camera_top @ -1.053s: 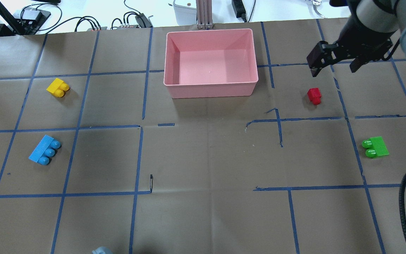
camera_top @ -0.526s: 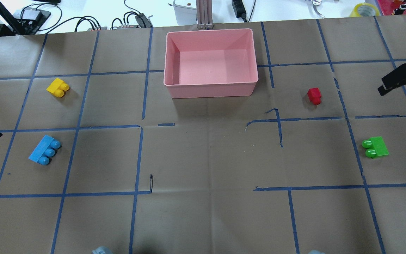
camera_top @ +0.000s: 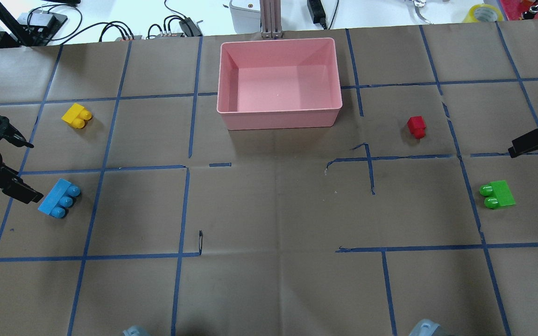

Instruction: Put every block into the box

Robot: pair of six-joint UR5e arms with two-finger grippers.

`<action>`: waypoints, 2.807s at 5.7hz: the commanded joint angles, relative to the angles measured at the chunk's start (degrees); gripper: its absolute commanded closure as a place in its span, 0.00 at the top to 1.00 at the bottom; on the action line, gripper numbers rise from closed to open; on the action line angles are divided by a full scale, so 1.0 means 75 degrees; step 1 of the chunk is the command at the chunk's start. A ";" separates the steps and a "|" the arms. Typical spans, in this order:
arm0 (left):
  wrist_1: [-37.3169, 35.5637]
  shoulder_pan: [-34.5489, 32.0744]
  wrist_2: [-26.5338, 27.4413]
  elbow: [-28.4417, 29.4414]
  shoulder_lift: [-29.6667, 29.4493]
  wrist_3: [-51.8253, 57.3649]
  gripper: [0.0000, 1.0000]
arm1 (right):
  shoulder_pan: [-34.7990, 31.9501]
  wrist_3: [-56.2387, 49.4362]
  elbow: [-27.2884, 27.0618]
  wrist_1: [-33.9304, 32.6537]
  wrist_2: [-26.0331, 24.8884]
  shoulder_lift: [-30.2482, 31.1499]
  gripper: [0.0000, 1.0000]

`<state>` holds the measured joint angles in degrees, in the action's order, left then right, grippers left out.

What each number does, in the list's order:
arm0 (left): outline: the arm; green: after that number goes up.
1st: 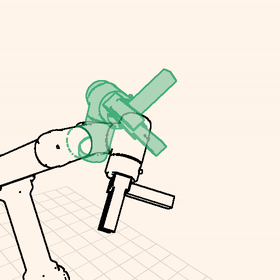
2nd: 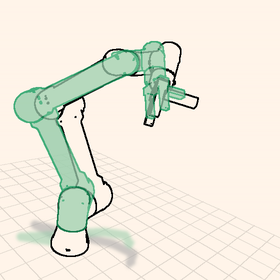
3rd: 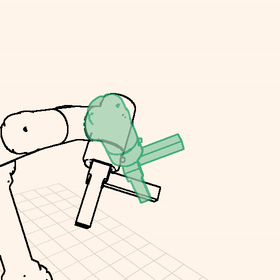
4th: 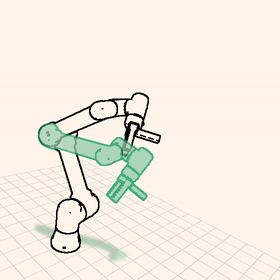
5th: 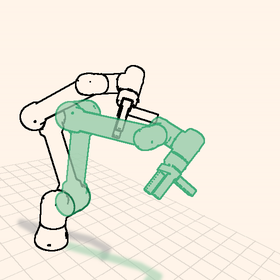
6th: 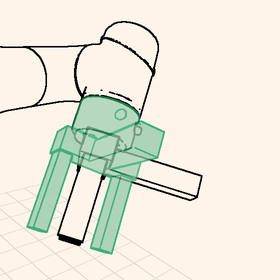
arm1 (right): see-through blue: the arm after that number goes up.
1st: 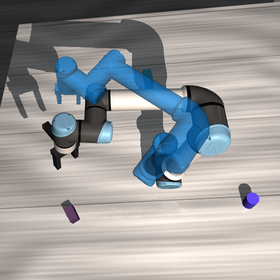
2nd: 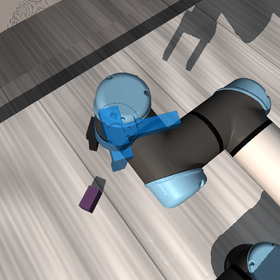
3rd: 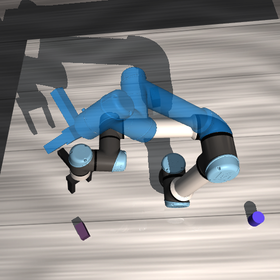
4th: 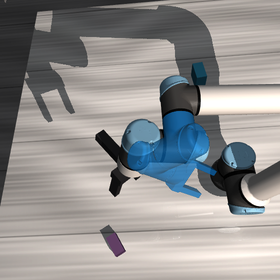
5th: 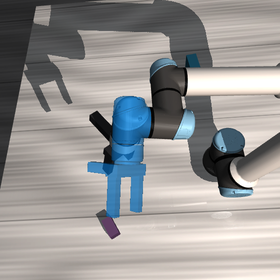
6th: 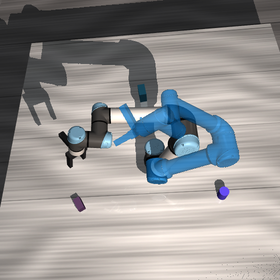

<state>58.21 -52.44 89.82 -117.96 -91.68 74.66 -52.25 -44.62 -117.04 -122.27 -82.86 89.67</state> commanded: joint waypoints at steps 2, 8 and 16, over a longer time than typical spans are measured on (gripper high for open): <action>-0.1254 0.0008 -0.0384 -0.0116 -0.1097 -0.0134 0.99 | 0.0028 -0.0003 -0.0461 -0.1531 -0.0027 -0.1371 1.00; -0.2265 0.0019 -0.0586 -0.0397 -0.2025 -0.0392 0.98 | 0.0029 -0.0015 -0.1363 -0.2588 -0.0459 -0.1514 0.98; -0.2382 0.0195 -0.0516 -0.0468 -0.2073 -0.0380 0.37 | 0.0029 -0.0062 -0.1469 -0.2553 -0.1245 -0.1562 0.35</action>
<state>40.40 -50.98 85.95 -121.74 -107.25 72.00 -52.03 -44.95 -128.11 -141.62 -91.17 77.90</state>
